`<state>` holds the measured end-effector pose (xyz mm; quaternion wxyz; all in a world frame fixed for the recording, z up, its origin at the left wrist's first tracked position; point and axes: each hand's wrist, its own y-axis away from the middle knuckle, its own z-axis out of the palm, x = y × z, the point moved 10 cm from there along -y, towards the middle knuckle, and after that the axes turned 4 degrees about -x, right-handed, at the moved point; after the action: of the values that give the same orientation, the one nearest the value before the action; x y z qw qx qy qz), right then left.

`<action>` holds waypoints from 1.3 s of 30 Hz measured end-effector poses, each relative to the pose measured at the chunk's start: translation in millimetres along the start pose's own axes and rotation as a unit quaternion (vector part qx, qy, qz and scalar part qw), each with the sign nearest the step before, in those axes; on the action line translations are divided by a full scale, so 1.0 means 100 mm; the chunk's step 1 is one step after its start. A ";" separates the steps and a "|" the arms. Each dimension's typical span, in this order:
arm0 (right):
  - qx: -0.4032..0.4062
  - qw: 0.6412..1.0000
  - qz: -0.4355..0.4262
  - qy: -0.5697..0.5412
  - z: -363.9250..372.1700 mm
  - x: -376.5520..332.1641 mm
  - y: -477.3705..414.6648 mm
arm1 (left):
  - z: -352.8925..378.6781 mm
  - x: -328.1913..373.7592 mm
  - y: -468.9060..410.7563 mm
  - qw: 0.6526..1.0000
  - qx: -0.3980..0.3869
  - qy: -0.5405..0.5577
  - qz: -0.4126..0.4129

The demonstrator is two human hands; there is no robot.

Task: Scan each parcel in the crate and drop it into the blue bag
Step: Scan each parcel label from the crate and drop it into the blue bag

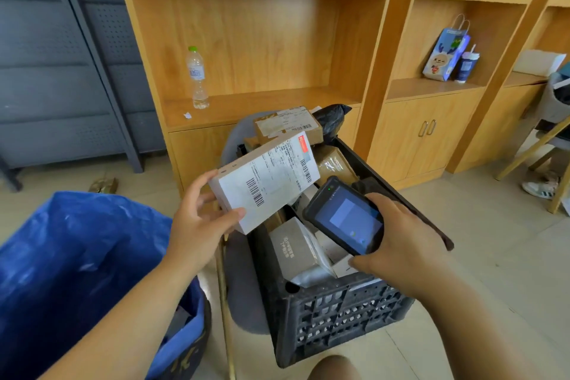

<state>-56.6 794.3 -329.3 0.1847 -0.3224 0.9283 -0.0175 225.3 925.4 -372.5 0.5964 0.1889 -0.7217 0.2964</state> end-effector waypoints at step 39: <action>-0.014 0.999 0.048 0.003 0.07 0.24 -0.17 | 0.46 -0.54 -0.41 0.945 -0.149 -0.281 -0.081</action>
<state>-61.3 766.6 -341.2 0.1785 -0.2797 0.9434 0.0031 228.0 860.0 -421.5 0.4126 0.2309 -0.8783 0.0708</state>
